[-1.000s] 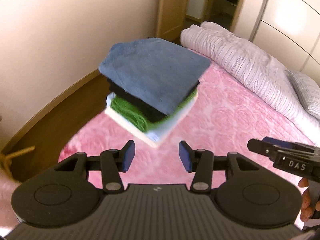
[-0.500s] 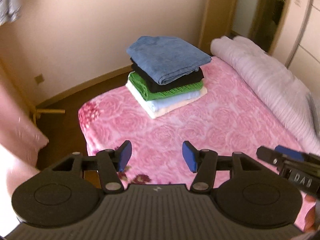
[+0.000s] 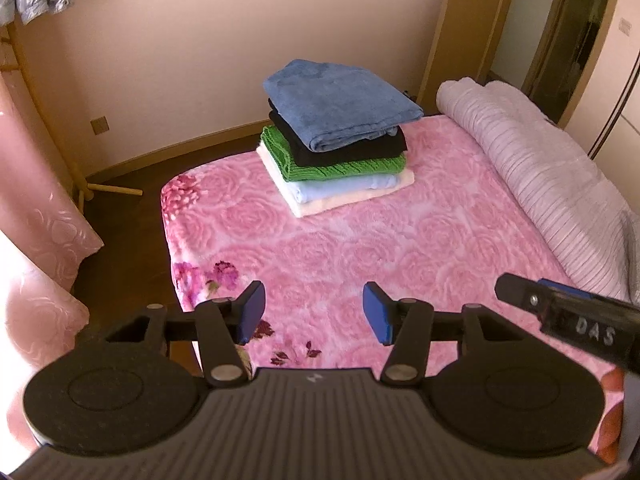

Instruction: Fold clothes

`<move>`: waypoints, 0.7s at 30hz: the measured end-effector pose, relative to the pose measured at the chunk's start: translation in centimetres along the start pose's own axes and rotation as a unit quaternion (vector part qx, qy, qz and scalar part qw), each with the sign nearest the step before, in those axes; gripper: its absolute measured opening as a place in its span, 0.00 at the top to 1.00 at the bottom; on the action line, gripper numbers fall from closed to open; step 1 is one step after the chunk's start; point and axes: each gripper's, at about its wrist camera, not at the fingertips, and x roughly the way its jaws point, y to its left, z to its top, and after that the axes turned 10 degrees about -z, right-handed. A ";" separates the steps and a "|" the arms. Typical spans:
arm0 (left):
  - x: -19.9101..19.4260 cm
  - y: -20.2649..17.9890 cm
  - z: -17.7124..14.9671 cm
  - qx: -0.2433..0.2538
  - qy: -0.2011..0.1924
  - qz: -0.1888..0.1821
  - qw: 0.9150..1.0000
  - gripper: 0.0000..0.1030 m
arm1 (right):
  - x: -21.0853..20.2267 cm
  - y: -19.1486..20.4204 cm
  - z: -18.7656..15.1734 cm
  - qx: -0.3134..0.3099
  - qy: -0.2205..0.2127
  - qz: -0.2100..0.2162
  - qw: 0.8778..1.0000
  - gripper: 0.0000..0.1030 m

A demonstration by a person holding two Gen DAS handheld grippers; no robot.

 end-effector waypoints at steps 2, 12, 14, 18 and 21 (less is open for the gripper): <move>0.4 -0.6 0.2 0.007 0.003 0.002 1.000 0.52 | 0.5 -0.4 0.5 -0.004 0.006 -0.004 1.000 0.49; 4.3 -2.6 1.4 0.008 0.027 0.009 1.000 0.52 | 2.7 -1.7 1.7 -0.042 -0.001 -0.043 0.998 0.49; 5.0 -3.0 1.5 0.014 0.028 0.012 0.999 0.52 | 3.2 -1.8 1.9 -0.043 0.000 -0.046 0.998 0.49; 6.2 -3.1 1.7 0.016 0.033 0.008 0.999 0.52 | 4.6 -2.0 2.4 -0.037 0.015 -0.050 0.998 0.49; 6.8 -2.8 2.0 0.018 0.036 -0.003 0.999 0.52 | 6.0 -2.0 2.9 -0.034 0.034 -0.056 0.997 0.49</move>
